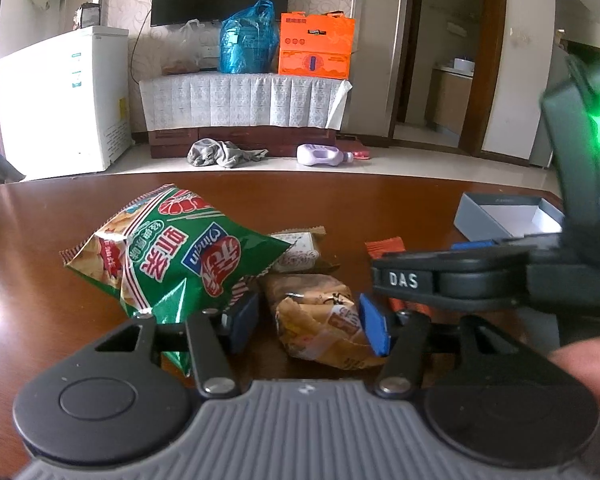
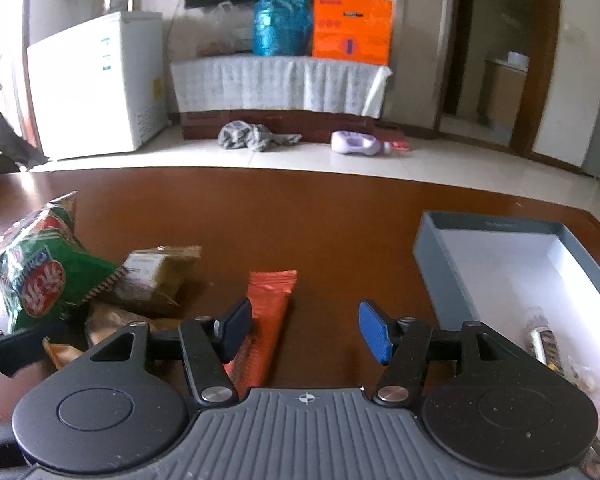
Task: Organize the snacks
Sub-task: 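Move the left tool back toward the snacks while the right tool grasps the orange bar, then close the left tool on the clear bread packet while the right tool holds the orange bar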
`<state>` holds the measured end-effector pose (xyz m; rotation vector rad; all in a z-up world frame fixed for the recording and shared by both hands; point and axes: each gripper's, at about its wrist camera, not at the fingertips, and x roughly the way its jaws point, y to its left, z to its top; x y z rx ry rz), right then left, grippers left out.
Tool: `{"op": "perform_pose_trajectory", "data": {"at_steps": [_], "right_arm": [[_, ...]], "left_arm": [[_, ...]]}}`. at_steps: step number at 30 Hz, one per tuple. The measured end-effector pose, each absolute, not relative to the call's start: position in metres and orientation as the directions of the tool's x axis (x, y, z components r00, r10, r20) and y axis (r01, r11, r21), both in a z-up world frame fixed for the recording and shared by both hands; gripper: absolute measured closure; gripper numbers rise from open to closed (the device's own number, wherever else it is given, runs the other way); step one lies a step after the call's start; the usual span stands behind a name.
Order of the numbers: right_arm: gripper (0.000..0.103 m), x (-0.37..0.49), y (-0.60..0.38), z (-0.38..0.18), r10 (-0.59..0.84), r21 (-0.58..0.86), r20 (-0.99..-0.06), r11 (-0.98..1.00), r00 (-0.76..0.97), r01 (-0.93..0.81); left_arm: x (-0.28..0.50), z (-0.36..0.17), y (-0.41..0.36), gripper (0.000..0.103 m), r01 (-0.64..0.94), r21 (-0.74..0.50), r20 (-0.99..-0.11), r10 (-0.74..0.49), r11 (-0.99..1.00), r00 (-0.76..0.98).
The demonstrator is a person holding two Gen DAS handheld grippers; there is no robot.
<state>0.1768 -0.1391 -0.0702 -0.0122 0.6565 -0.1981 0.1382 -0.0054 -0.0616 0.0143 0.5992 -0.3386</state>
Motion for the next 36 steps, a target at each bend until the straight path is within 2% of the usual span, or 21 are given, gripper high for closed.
{"op": "perform_pose_trajectory", "data": {"at_steps": [4,7,9,11,14,21,33,35,36], "right_arm": [[0.043,0.184,-0.133,-0.077,-0.175,-0.099,-0.636,0.984,0.752,0.146],[0.05,0.174,-0.136,-0.082,-0.141,-0.068,-0.62,0.99,0.772,0.127],[0.071,0.167,-0.135,-0.081,-0.11,-0.066,-0.617,0.994,0.779,0.088],[0.08,0.163,-0.132,-0.079,-0.094,-0.079,-0.622,0.995,0.778,0.057],[0.08,0.16,-0.131,-0.077,-0.084,-0.082,-0.626,0.996,0.775,0.042],[0.08,0.133,-0.129,-0.073,-0.065,-0.093,-0.639,0.996,0.766,0.008],[0.08,0.042,-0.128,-0.067,-0.019,-0.042,-0.659,0.999,0.752,-0.012],[0.078,0.027,-0.132,-0.061,-0.007,-0.022,-0.629,1.0,0.777,-0.009],[0.074,0.021,-0.134,-0.058,-0.008,-0.023,-0.612,1.0,0.791,-0.008]], "left_arm": [[0.14,-0.067,-0.006,0.044,0.332,-0.091,-0.576,-0.321,0.939,0.752],[0.144,-0.074,-0.012,0.044,0.333,-0.083,-0.604,-0.313,0.939,0.733],[0.144,-0.074,-0.012,0.044,0.331,-0.091,-0.603,-0.317,0.939,0.732],[0.145,-0.077,-0.013,0.045,0.342,-0.092,-0.612,-0.324,0.935,0.722],[0.144,-0.077,-0.016,0.049,0.362,-0.088,-0.61,-0.337,0.928,0.717],[0.122,-0.079,-0.018,0.05,0.391,-0.055,-0.619,-0.339,0.919,0.709],[0.038,-0.078,-0.021,0.05,0.37,0.051,-0.619,-0.262,0.928,0.741],[0.033,-0.078,-0.017,0.05,0.348,0.044,-0.625,-0.246,0.936,0.741],[0.031,-0.077,-0.015,0.05,0.339,0.042,-0.628,-0.239,0.94,0.741]]}}
